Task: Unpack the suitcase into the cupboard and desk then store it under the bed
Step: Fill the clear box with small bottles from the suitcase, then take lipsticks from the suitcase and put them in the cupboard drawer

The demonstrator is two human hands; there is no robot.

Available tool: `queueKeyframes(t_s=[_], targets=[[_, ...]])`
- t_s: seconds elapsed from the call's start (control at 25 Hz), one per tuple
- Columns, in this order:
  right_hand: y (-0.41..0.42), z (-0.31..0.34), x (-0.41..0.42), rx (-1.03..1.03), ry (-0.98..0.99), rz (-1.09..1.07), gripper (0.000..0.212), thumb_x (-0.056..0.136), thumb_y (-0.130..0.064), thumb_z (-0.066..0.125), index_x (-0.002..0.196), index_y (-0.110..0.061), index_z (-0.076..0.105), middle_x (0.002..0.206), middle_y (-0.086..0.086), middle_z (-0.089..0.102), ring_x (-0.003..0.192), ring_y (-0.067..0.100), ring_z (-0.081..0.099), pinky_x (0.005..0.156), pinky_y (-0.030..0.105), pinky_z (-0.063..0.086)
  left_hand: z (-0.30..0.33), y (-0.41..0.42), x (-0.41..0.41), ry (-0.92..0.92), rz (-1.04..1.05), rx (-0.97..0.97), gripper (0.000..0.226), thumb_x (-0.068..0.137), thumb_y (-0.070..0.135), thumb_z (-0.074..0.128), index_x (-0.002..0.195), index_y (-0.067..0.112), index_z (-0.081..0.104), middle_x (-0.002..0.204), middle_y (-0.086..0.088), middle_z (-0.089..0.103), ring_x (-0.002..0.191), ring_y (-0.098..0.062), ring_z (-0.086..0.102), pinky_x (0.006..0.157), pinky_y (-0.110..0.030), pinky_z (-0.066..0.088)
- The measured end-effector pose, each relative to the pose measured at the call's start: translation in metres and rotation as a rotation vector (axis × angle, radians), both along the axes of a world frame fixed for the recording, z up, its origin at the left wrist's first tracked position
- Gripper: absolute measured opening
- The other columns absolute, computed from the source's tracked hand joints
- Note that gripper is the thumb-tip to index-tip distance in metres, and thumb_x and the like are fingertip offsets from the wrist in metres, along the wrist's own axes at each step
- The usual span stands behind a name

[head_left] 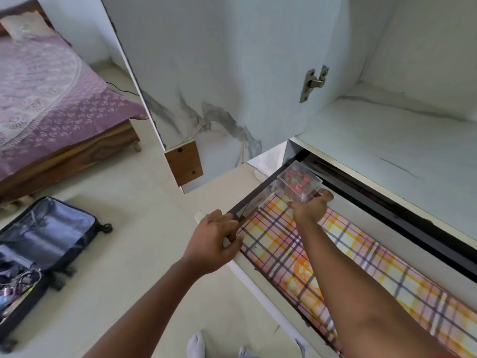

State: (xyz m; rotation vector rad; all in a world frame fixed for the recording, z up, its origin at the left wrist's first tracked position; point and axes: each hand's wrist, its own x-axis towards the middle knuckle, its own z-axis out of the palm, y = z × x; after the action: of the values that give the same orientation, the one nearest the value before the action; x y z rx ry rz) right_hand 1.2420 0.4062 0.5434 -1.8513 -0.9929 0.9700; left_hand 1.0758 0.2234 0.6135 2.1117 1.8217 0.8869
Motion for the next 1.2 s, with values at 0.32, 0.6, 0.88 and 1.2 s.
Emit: queueKeyframes(t_s=[0.32,0.6,0.88,1.2], targets=[[-0.007,0.009,0.002,-0.147,-0.1,0.05,0.062,0.065,-0.006,0.084,0.114,0.003,0.049,0.12,0.024,0.058,0.104,0.038,0.06,0.073,0.035,0.053,-0.003,-0.002,-0.002,-0.017,-0.018,0.024,0.033,0.087,0.043,0.046,0.068,0.018,0.055,0.07,0.012,0.057,0.064,-0.005,0.044,0.057,-0.013,0.03],[-0.155,0.137,-0.043,0.202,0.39,0.314,0.018,0.089,-0.02,0.063,0.101,-0.007,0.059,0.082,-0.001,0.058,0.078,0.013,0.056,0.065,0.021,0.046,0.041,-0.043,-0.051,-0.502,0.137,0.08,0.035,0.089,0.047,0.053,0.083,0.017,0.069,0.08,0.015,0.069,0.082,-0.001,0.063,0.072,-0.016,0.049],[-0.29,0.181,-0.235,0.335,0.619,0.82,0.008,0.09,-0.015,0.059,0.084,-0.017,0.064,0.072,-0.004,0.06,0.072,0.012,0.055,0.071,0.028,0.049,0.083,-0.222,-0.217,-0.886,0.618,0.235,0.022,0.085,0.032,0.05,0.091,0.018,0.066,0.079,0.006,0.073,0.073,-0.004,0.065,0.066,-0.013,0.052],[-0.427,0.169,-0.469,0.047,0.73,1.264,0.015,0.092,-0.009,0.054,0.083,-0.013,0.065,0.068,-0.001,0.063,0.064,0.008,0.06,0.059,0.016,0.048,0.072,-0.491,-0.373,-0.911,1.338,0.465,0.02,0.096,0.017,0.048,0.089,0.01,0.066,0.075,0.001,0.07,0.069,-0.01,0.063,0.073,-0.029,0.048]])
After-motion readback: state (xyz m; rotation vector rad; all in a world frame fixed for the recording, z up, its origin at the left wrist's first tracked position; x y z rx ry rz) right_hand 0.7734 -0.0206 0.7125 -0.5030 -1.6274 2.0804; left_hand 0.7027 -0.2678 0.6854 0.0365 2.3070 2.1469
